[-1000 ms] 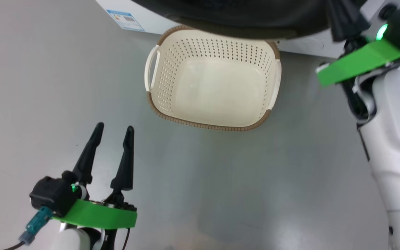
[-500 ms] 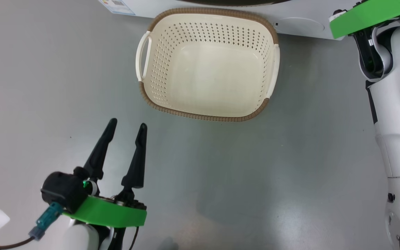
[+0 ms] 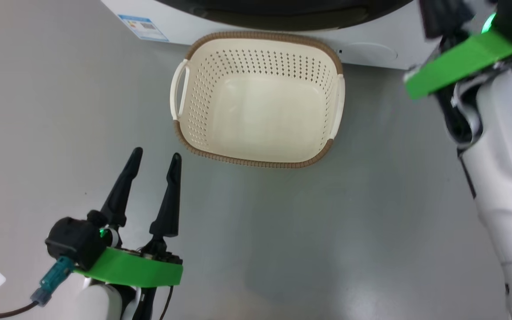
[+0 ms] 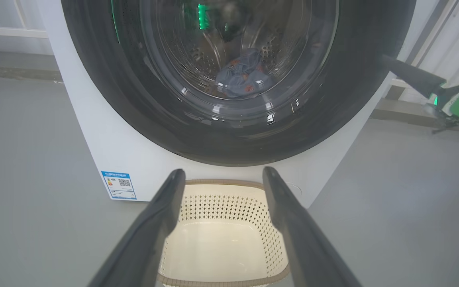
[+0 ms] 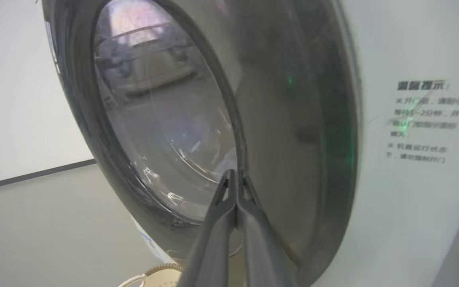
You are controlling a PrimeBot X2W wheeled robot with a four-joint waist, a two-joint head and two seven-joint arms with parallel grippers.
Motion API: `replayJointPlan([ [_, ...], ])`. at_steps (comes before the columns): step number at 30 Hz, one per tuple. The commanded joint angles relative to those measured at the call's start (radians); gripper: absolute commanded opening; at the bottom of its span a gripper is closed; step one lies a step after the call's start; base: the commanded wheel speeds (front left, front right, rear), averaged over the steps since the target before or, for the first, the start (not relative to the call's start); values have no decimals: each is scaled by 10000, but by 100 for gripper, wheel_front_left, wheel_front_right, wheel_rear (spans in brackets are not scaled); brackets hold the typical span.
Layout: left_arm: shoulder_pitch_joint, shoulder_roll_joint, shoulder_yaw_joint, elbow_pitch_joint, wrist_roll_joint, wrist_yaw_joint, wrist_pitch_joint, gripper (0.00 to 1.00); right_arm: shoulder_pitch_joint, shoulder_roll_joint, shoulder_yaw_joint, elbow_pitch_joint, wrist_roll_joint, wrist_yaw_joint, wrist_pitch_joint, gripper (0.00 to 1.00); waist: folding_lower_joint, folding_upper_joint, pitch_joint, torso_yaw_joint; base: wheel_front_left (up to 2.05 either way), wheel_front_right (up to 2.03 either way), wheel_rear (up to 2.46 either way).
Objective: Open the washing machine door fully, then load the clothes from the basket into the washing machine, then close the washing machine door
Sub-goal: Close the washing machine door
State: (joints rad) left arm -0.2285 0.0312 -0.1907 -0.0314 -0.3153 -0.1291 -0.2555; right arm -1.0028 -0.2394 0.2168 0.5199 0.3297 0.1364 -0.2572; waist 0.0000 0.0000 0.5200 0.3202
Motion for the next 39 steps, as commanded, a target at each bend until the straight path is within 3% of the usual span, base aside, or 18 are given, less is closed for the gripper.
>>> replayJointPlan([
  [1,186,191,415,-198,-61,-15,-63,100,740,21,493,-376,328,-57,-45,0,0,0,-346,-117,0,0,0],
  [11,444,191,693,-225,107,-15,-63,100,3171,-438,659,-1166,1071,-57,-45,0,0,0,-1169,-581,0,0,0],
  [25,822,191,1276,-236,155,-15,-63,100,5839,-74,153,-1983,905,-57,-45,0,0,0,-2111,-1440,0,0,0],
  [26,859,191,1308,-221,167,-15,-63,100,5953,-21,61,-2024,889,-57,-45,14,0,0,-2168,-1490,0,0,0],
  [27,896,191,1334,-197,183,-15,-63,100,6071,35,-16,-2068,873,-57,-45,35,0,0,-2231,-1538,0,0,0],
  [28,932,191,1362,-169,201,-15,-63,100,6184,87,-78,-2120,845,-57,-45,75,0,0,-2299,-1588,0,0,0],
  [29,970,191,1396,-146,218,-15,-63,100,6293,138,-152,-2169,819,-57,-45,100,0,0,-2363,-1639,0,0,0],
  [39,1319,191,1585,112,492,-15,-63,100,7120,485,-574,-2402,553,-57,-45,100,0,0,-2984,-1985,0,0,0],
])
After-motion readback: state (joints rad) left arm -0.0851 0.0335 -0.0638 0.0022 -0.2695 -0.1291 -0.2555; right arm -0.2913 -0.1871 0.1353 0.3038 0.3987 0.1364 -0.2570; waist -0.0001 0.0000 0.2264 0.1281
